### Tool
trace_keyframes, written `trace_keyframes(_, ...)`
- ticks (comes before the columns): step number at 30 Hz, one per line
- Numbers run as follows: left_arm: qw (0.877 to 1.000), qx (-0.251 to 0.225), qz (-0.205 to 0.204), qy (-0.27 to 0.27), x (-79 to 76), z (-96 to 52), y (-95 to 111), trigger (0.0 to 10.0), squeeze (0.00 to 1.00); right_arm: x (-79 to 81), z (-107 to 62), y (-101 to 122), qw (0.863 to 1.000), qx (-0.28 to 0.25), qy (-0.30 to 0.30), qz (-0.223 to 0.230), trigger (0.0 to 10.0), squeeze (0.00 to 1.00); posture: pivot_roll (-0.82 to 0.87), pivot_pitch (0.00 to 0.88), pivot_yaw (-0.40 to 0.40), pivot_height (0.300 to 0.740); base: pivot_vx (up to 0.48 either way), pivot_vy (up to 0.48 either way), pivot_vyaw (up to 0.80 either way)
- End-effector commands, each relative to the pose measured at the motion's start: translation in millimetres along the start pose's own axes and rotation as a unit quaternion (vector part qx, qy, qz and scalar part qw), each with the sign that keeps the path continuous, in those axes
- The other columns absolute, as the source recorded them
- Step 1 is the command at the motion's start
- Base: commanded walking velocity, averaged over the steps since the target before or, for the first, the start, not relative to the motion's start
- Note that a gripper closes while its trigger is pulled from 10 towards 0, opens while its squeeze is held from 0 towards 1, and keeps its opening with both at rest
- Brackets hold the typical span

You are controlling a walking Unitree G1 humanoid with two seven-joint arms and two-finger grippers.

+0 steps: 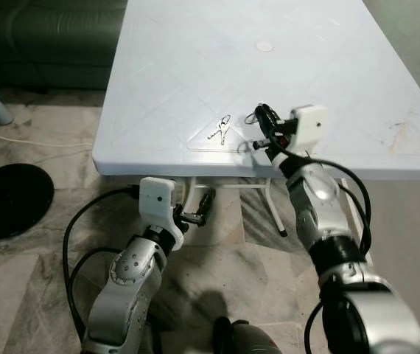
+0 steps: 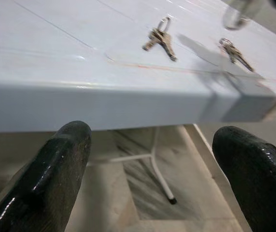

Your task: Hang keys on a hook

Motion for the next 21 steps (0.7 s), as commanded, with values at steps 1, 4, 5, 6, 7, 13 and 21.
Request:
trace_keyframes(1,0.999,-0.010,0.007,0.034,9.7,2.8,1.0,10.0,0.00,-3.4,-11.2,8.3,1.000,-0.021,-0.013,-0.016,10.0,0.00,0.06,0.162,-0.097,0.740,0.000,0.000,0.00)
trace_keyframes(4,0.999,-0.019,0.003,0.050,14.8,4.7,2.8,10.0,0.00,-8.8,-22.4,8.5,0.999,-0.016,-0.038,-0.009,10.0,0.00,0.05,0.150,-0.097,0.740,0.000,0.000,0.00)
trace_keyframes(5,0.998,-0.023,0.004,0.054,16.4,5.4,3.7,10.0,0.00,-11.0,-28.4,8.7,0.999,-0.012,-0.049,-0.012,10.0,0.00,0.04,0.142,-0.095,0.740,0.000,0.000,0.00)
trace_keyframes(6,0.998,-0.026,-0.001,0.056,17.5,6.4,4.0,10.0,0.00,-12.8,-35.1,8.9,0.998,-0.007,-0.058,-0.015,10.0,0.00,0.03,0.138,-0.092,0.740,0.000,0.000,0.00)
trace_keyframes(7,0.998,-0.028,-0.006,0.055,18.2,7.5,4.1,10.0,0.00,-14.0,-41.4,9.3,0.998,-0.002,-0.066,-0.019,10.0,0.00,0.03,0.138,-0.092,0.740,0.000,0.000,0.00)
trace_keyframes(13,0.997,-0.049,-0.011,0.061,26.6,10.6,10.3,10.0,0.00,-15.9,-63.4,7.6,0.995,0.025,-0.088,-0.025,10.0,0.00,-0.01,0.112,-0.067,0.740,0.000,0.000,0.00)
trace_keyframes(21,0.995,-0.057,-0.022,0.076,46.2,9.3,13.8,10.0,0.00,-11.4,-88.6,-1.2,0.990,0.077,-0.112,-0.040,10.0,0.00,-0.03,0.087,-0.034,0.740,0.000,0.000,0.00)
Point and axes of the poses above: a point about 5 cm out from each wrist's last joint towards the gripper, its own z axis pointing out of the wrist towards the gripper, its own y axis along the axis of the wrist's last joint, x = y × z, the point moved 2 cm from there along z, pointing out of the wrist towards the gripper, and after that the axes turned 14 degrees about -z, right-handed, at the moved point
